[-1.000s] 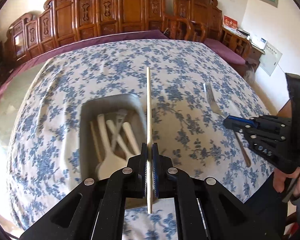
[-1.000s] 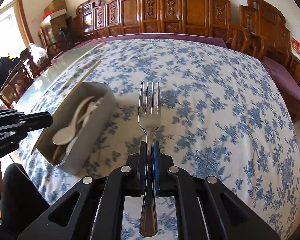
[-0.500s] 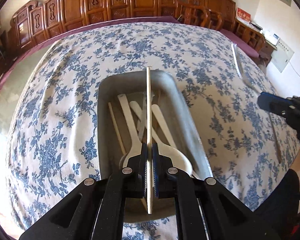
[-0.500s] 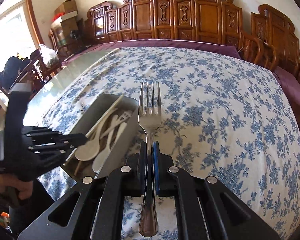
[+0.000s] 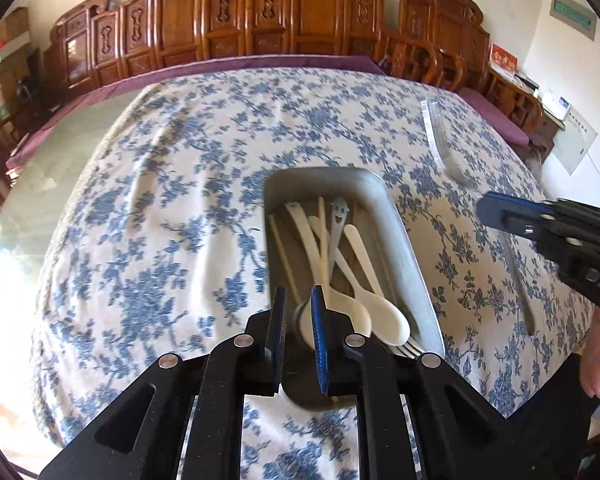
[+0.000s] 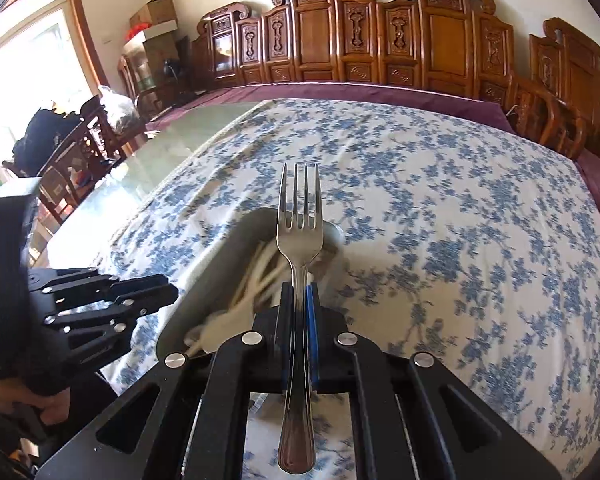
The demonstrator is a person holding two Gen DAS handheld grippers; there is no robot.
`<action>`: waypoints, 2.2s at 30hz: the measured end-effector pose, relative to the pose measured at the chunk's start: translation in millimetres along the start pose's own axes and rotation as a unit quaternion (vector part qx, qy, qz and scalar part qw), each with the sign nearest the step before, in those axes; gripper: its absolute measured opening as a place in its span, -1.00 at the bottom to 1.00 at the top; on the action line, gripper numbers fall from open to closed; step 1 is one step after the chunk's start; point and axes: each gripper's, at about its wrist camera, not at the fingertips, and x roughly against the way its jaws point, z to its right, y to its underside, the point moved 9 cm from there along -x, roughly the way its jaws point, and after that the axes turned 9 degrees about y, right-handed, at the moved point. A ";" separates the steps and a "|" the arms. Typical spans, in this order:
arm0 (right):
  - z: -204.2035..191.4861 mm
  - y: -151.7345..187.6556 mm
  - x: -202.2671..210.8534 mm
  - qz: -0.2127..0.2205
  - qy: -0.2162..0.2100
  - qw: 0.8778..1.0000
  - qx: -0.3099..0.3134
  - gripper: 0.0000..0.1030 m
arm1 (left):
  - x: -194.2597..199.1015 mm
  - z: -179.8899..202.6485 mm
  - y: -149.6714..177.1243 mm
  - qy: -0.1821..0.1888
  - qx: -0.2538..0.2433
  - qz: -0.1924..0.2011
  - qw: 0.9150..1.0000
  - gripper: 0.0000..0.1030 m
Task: Organize utensils
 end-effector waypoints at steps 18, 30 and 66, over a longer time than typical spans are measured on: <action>-42.7 -0.3 -77.9 -0.055 -0.009 0.998 -0.017 -0.84 | 54.2 -32.0 -3.6 -0.023 0.009 0.032 0.999 -0.78; -32.1 7.5 -59.1 -0.040 0.014 0.999 -0.005 -0.80 | 74.7 -22.2 -3.1 -0.028 0.005 0.047 0.998 -0.62; 40.8 35.2 266.2 0.202 0.153 0.965 -0.068 0.95 | 205.6 95.4 -7.6 -0.021 -0.032 0.166 0.985 0.85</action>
